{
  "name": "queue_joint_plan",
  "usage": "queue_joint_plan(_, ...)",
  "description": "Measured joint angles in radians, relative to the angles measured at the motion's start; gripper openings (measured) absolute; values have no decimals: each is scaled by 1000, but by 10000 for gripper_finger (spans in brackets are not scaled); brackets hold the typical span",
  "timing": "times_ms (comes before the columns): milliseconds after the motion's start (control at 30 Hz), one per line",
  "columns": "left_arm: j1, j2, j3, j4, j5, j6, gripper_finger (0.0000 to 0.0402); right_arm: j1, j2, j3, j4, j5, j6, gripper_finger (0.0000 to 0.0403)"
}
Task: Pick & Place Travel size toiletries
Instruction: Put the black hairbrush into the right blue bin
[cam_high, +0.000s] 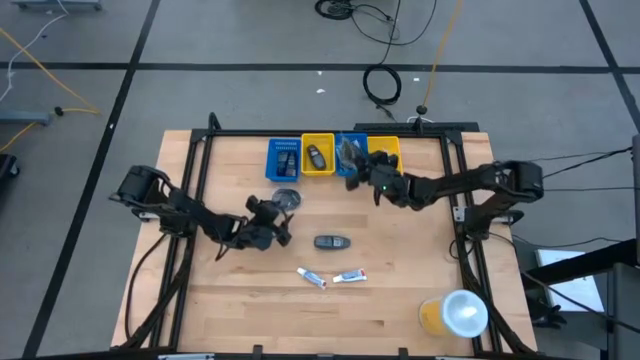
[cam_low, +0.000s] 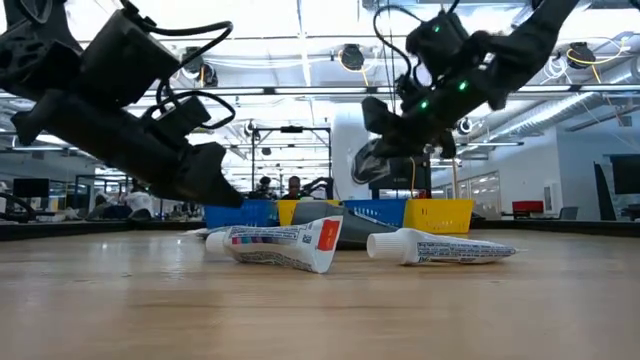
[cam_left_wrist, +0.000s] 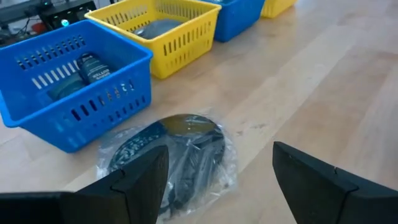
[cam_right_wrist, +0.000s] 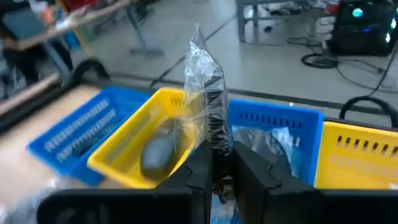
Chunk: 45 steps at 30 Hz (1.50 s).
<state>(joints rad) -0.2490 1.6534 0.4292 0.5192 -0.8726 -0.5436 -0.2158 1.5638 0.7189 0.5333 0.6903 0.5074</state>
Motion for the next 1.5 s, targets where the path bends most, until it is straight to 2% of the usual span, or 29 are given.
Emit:
queue_joint_plan(133, -9, 21, 1, 13, 7, 12, 285, -35, 79, 0, 191, -10, 53, 33)
queue_joint_plan(333, -15, 29, 1, 17, 7, 13, 285, -66, 210, 0, 305, -6, 249, 43)
queue_joint_plan(500, -17, 29, 1, 16, 7, 11, 285, -75, 275, 7, 356, -6, 297, 44)
queue_joint_plan(767, -17, 29, 1, 17, 7, 12, 285, -85, 285, 7, 364, -10, 302, 50)
queue_joint_plan(900, -16, 29, 1, 17, 7, 12, 285, -85, 285, 7, 394, -10, 253, 83)
queue_joint_plan(1133, -16, 29, 1, 17, 7, 15, 285, -85, 283, 7, 437, -10, 153, 168)
queue_joint_plan(1300, -16, 29, 1, 17, 15, 15, 285, -85, 204, 7, 342, -10, 76, 193)
queue_joint_plan(1500, -16, 29, 1, 17, 18, 12, 285, -84, 22, 7, 10, -61, 71, 180)
